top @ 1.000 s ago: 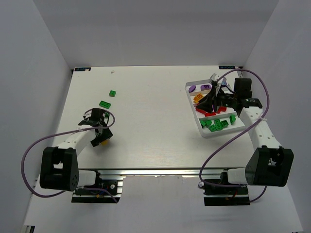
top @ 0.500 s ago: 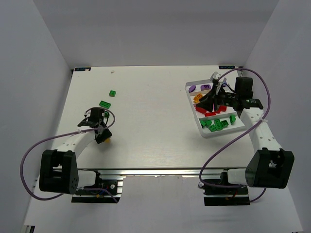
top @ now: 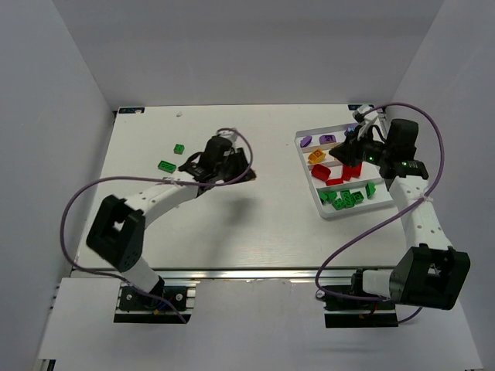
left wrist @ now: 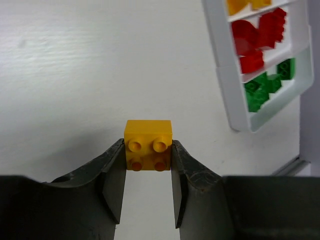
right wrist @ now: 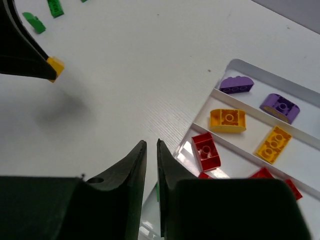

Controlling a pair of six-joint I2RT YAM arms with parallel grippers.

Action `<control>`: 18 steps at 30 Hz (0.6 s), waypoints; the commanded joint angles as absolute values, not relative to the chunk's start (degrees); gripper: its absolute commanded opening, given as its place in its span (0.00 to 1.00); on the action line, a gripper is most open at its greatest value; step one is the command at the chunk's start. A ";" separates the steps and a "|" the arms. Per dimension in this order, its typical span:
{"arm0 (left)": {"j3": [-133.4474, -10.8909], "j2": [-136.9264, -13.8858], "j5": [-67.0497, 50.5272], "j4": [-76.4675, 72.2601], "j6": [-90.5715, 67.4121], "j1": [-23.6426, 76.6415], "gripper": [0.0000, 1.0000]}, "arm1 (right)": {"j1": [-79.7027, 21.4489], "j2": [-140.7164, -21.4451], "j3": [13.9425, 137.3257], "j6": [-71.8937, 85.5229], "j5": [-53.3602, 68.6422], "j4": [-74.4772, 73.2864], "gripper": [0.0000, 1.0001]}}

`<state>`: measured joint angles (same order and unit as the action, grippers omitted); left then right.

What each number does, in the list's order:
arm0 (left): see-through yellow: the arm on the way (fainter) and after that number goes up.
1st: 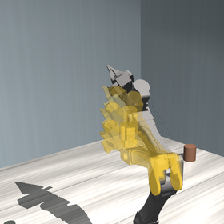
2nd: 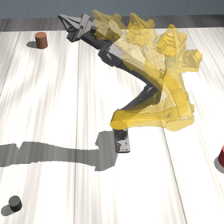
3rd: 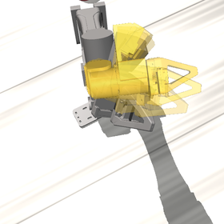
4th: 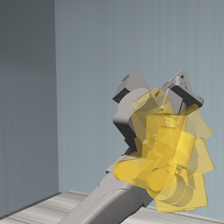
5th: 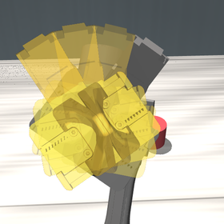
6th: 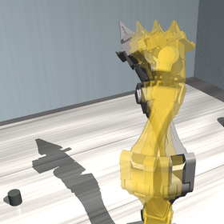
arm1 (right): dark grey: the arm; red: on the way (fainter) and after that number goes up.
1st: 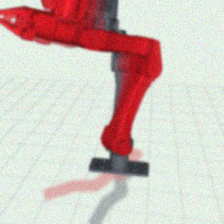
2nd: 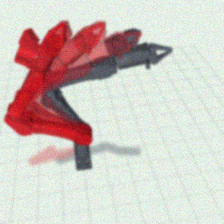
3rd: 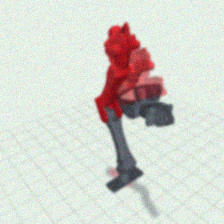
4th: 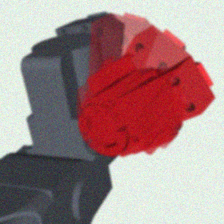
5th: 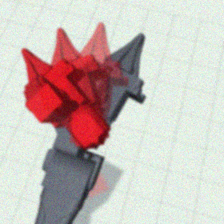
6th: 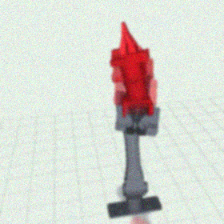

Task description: Sort the legos into containers by color

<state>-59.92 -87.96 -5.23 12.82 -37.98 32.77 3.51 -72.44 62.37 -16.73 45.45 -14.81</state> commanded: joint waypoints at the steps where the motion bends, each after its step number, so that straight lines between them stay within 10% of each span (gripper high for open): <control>1: -70.01 -94.81 -11.84 5.20 -34.46 36.11 0.08 | 4.39 -71.36 62.31 -12.40 43.06 -13.96 0.23; 18: -64.53 -100.38 -26.99 -31.37 -18.21 43.68 0.12 | 0.53 -84.63 72.86 11.24 53.97 -23.63 0.64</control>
<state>-68.03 -106.34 -24.93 -22.41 -26.52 42.13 2.98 -84.16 69.69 5.96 52.93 -20.45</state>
